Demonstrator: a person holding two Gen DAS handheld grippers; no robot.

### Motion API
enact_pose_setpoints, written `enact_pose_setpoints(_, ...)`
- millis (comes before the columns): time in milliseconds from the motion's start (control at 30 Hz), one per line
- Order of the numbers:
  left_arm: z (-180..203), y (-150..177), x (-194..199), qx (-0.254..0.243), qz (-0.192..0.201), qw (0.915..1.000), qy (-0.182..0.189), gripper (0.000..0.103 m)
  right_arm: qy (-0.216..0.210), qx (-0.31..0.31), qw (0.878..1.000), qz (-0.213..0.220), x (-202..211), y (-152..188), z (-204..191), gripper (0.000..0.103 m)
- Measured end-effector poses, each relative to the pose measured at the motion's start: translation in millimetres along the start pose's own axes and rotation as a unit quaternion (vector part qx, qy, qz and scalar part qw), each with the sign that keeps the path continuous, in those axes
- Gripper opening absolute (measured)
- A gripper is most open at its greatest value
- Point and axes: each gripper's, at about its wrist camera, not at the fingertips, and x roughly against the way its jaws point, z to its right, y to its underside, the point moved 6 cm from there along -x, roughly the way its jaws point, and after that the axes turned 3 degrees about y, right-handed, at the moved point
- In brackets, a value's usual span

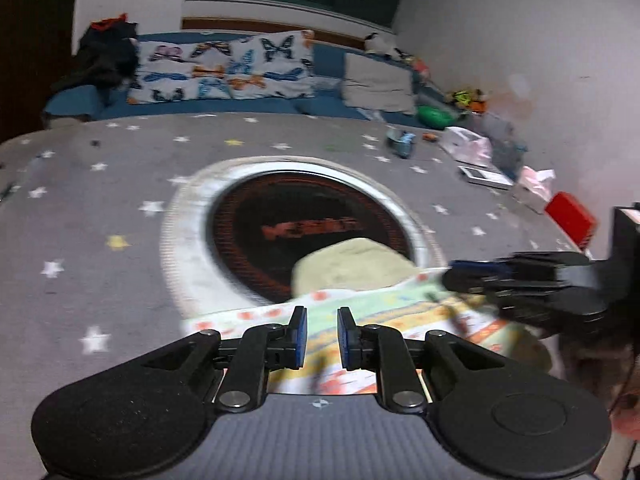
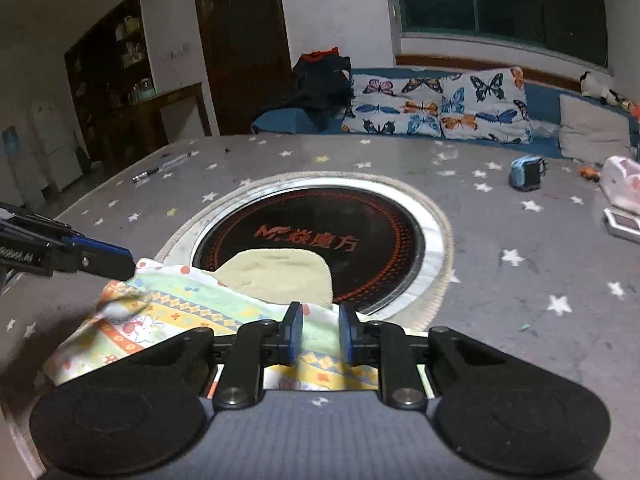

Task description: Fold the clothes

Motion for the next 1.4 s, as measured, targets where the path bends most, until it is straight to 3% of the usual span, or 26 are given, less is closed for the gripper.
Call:
enact_pose_setpoints(133,6,0,-23,0.014,-0.008,0.9998,0.013,0.017,0.01,-0.033,0.999,-0.015,-18,6,11,0.015)
enact_pose_setpoints(367,-13,4,-42,0.04,-0.016,0.999,-0.013,0.017,0.018,-0.04,0.999,-0.015,-19,12,18,0.015)
enact_pose_setpoints(500,-17,6,-28,0.045,-0.006,0.9988,-0.017,0.017,0.03,0.006,1.0,0.003,1,9,7,0.015)
enact_pose_setpoints(700,5,21,0,0.02,0.008,0.9998,0.003,0.017,0.009,0.023,1.0,-0.006,14,18,-6,0.015)
enact_pose_setpoints(867,6,47,15,-0.001,0.005,0.9997,-0.023,0.017,0.018,0.007,1.0,-0.018,14,30,2,0.015)
enact_pose_setpoints(1000,-12,63,26,0.021,-0.001,0.9988,-0.043,0.017,0.028,0.011,0.999,-0.011,28,29,2,0.015)
enact_pose_setpoints(1100,-14,62,35,0.034,0.01,0.9984,-0.045,0.017,0.007,0.03,1.0,0.0,39,25,-14,0.016)
enact_pose_setpoints(1233,5,57,44,0.029,0.035,0.9988,-0.018,0.018,-0.037,0.048,0.998,0.005,46,23,-47,0.016)
enact_pose_setpoints(1400,30,72,33,-0.003,0.02,0.9998,-0.002,0.018,-0.073,0.082,0.994,0.007,59,35,-85,0.016)
